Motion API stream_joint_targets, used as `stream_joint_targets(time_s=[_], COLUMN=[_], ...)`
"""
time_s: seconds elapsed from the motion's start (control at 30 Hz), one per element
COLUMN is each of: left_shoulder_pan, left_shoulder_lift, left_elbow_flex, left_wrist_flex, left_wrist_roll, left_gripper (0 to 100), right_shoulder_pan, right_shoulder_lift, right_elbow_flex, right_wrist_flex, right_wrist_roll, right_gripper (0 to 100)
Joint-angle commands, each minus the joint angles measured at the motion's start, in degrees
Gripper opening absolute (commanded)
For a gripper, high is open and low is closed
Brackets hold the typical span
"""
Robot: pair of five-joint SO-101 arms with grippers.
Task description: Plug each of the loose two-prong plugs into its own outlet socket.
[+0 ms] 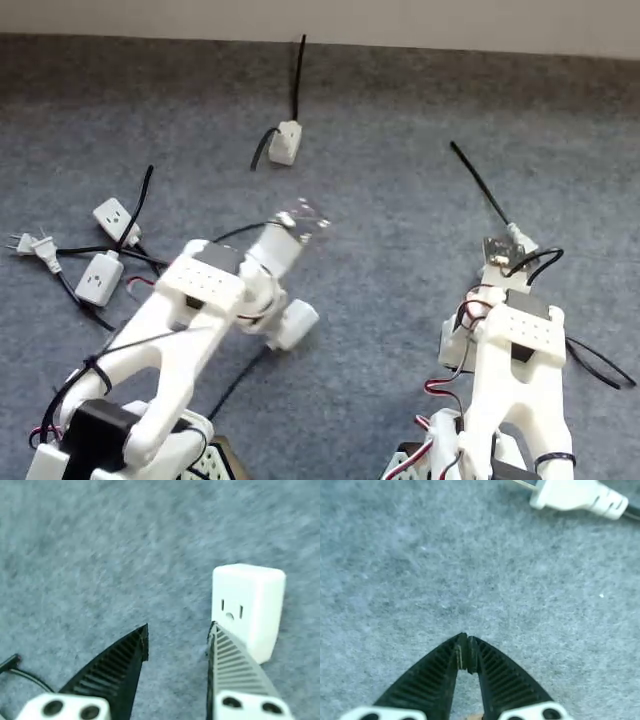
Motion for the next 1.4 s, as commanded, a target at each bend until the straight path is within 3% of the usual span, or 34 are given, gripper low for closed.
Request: stream_joint_targets(time_s=[0.0,0.1,0.4,0.73,0.87,1.1,1.23,1.37], left_shoulder_pan=[-6.02,-9.27,-14.99,-12.0,-21.49,-38.64,-45.49,-51.47], left_shoulder_lift=[-1.01,-1.01,-1.54,-1.63,-1.63,-1.1,-0.92,1.63], left_elbow_flex=[2.59,3.91,-3.65,-23.08,-31.08,-35.21,-35.03,-31.96], left_wrist_flex=[-6.51,-9.93,-9.32,19.78,24.62,21.63,20.84,12.75], left_wrist_roll=[-2.73,-5.36,-6.77,-6.59,-7.03,-14.15,-12.4,-6.15], left_gripper=[19,19,19,19,19,19,19,19], right_shoulder_pan=[0.31,0.31,0.31,0.31,0.31,0.31,0.31,0.22], right_shoulder_lift=[-0.4,-0.4,-0.4,-0.4,-0.4,-0.4,-0.4,-0.4], right_elbow_flex=[-0.22,-0.22,-0.13,-0.13,-0.13,-0.13,-0.13,-0.13], right_wrist_flex=[-0.66,-0.66,-0.66,-0.66,-0.66,-0.66,-0.66,-0.66], right_wrist_roll=[-0.18,-0.18,-0.18,-0.18,-0.18,-0.18,-0.18,-0.18], right_gripper=[0.7,0.7,0.7,0.7,0.7,0.7,0.7,0.7])
